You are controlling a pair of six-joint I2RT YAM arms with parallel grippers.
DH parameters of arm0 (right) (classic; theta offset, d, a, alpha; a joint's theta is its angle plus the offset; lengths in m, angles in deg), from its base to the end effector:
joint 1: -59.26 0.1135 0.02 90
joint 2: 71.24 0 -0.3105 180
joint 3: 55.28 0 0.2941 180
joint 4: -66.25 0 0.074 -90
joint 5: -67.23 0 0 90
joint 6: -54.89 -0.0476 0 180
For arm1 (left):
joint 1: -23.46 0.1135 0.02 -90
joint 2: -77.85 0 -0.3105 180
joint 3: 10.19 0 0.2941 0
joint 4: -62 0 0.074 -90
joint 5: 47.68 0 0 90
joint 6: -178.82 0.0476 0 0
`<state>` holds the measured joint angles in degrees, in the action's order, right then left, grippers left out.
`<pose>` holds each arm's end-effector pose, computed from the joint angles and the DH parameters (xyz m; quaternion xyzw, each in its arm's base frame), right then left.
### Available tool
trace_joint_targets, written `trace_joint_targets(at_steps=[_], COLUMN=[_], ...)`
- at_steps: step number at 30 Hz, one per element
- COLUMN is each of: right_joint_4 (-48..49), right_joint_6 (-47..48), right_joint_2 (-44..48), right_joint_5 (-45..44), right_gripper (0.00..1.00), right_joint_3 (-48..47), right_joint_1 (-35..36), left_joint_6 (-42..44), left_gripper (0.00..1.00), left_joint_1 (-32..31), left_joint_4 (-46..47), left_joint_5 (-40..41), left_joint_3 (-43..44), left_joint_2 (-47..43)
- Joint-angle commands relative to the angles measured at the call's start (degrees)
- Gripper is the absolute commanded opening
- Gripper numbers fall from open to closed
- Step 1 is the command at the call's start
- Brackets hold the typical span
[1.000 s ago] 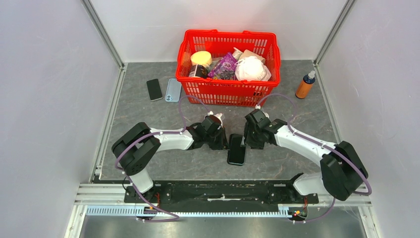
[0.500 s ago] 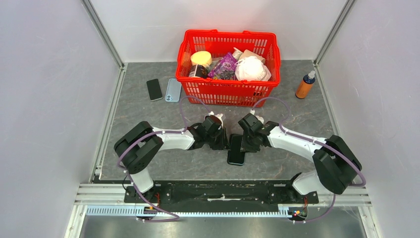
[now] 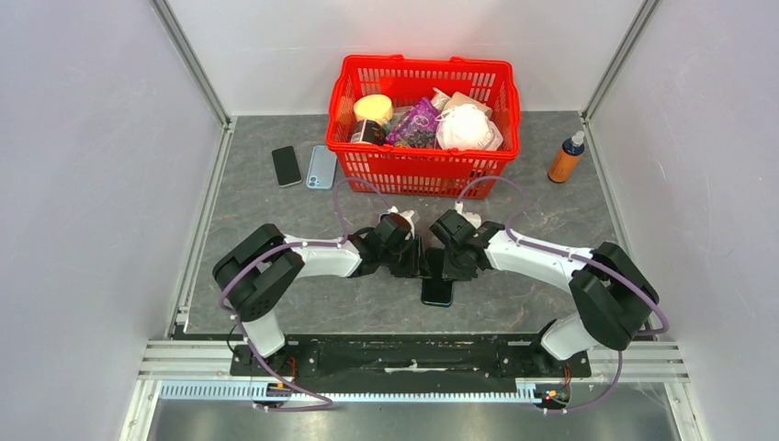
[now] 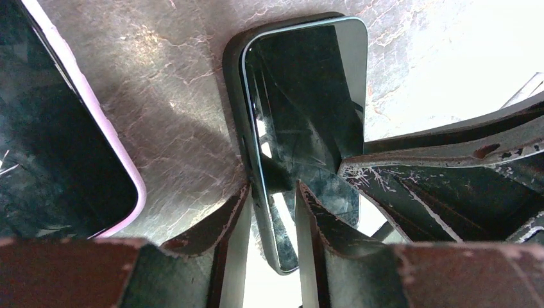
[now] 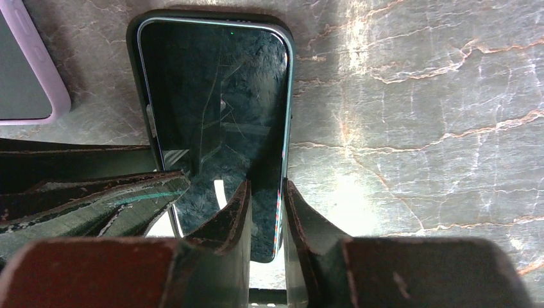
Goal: Put the phone into the phone case
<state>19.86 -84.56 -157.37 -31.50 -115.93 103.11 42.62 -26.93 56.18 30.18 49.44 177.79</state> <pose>0.2229 0.2041 0.1817 0.0601 0.9829 0.0626 0.1625 0.2355 -0.3002 0.1422 0.0732 0.9203 -0.3426 0.1739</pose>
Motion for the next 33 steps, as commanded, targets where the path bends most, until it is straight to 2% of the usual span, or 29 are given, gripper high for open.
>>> trace_joint_targets(at_steps=[1, 8, 13, 16, 19, 24, 29, 33], right_joint_4=[8.33, 11.12, 4.28, 1.64, -0.18, 2.22, 2.72, 4.15], right_joint_6=[-1.67, -0.55, -1.04, -1.04, -2.08, -4.62, -7.11, -8.12], right_joint_2=[-2.45, -3.08, 0.43, 4.32, 6.4, 9.53, 10.82, 10.43], right_joint_5=[-0.32, 2.06, -3.15, -4.73, -3.96, 0.3, 0.27, 0.63], right_gripper=[0.23, 0.31, 0.4, 0.49, 0.49, 0.46, 0.45, 0.4], right_joint_3=[0.43, 1.07, 0.94, 1.1, 1.56, 6.15, 8.89, 9.6], right_joint_1=[1.85, 1.93, 1.94, 1.94, 1.93, 2.13, 3.28, 4.42], left_joint_6=[-0.04, -0.21, -0.12, -0.21, -0.46, -0.47, -0.48, -0.48], left_gripper=[0.38, 0.42, 0.39, 0.37, 0.37, 0.36, 0.36, 0.36], left_joint_1=[-0.66, -1.02, -1.02, -1.02, -1.02, -1.02, -1.04, -0.98], left_joint_4=[3.05, 3.53, 1.5, 1.16, 1.25, 1.2, 1.25, 1.34], left_joint_5=[-0.53, -0.66, 0.88, 1.4, 1.49, 1.49, 1.34, 1.22], left_joint_3=[1.01, 1.1, 0.95, 0.41, 0.15, 0.13, 0.31, 0.32], left_joint_2=[0.96, 1.44, 1.53, 1.53, 1.49, 1.53, 1.88, 1.93])
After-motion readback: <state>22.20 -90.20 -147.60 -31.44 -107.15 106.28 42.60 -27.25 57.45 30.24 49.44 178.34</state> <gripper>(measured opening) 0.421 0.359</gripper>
